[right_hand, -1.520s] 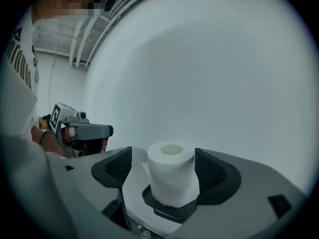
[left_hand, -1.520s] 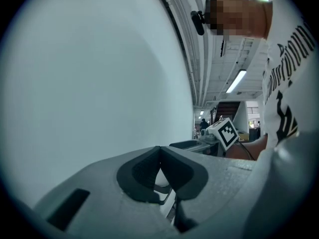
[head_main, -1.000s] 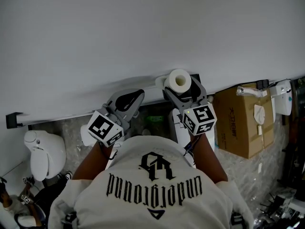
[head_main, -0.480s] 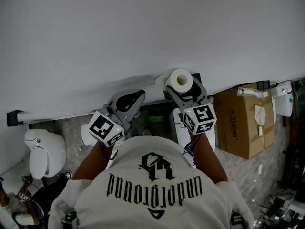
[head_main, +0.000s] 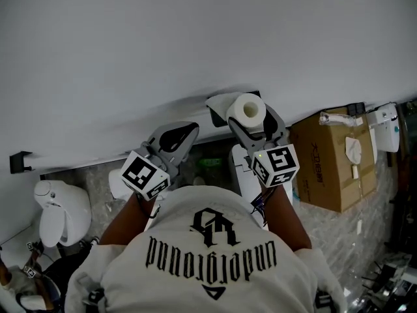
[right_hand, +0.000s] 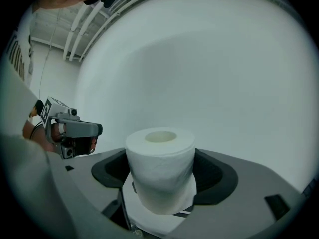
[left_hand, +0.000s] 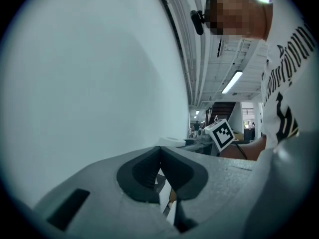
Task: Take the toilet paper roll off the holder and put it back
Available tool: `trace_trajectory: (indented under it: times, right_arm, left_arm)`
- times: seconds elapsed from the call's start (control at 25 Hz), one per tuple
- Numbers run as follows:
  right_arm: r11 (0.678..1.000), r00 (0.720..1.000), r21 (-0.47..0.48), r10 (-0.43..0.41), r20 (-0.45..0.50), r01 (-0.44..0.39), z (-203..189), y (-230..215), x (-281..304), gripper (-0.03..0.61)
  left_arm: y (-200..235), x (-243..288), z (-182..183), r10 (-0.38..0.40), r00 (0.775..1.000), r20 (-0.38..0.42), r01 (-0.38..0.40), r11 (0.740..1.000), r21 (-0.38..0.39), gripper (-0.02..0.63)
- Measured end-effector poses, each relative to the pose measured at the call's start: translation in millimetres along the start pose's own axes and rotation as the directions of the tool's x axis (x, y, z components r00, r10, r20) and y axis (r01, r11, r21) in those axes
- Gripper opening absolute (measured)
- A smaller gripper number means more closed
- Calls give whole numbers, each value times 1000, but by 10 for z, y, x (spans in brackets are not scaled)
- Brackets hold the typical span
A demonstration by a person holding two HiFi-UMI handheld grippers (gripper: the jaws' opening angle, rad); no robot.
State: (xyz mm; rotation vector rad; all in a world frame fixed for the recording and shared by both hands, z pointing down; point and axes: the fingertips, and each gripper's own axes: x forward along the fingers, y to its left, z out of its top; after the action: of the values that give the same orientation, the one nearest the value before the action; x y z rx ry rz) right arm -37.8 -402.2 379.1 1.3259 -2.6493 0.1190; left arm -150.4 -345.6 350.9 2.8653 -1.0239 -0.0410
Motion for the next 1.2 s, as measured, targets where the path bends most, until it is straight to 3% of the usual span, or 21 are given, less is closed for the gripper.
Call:
trace_trajectory:
  times: [0.6, 1.2]
  right_arm:
    - [999, 998, -40, 19, 65, -17, 34, -132, -1275, 351]
    - [987, 986, -38, 155, 68, -153, -438, 30, -2699, 351]
  left_arm:
    - [-1234, 214, -31, -18, 1000, 4, 18, 999, 34, 14]
    - [-2656, 29, -343, 118, 993, -12, -117, 993, 32, 14]
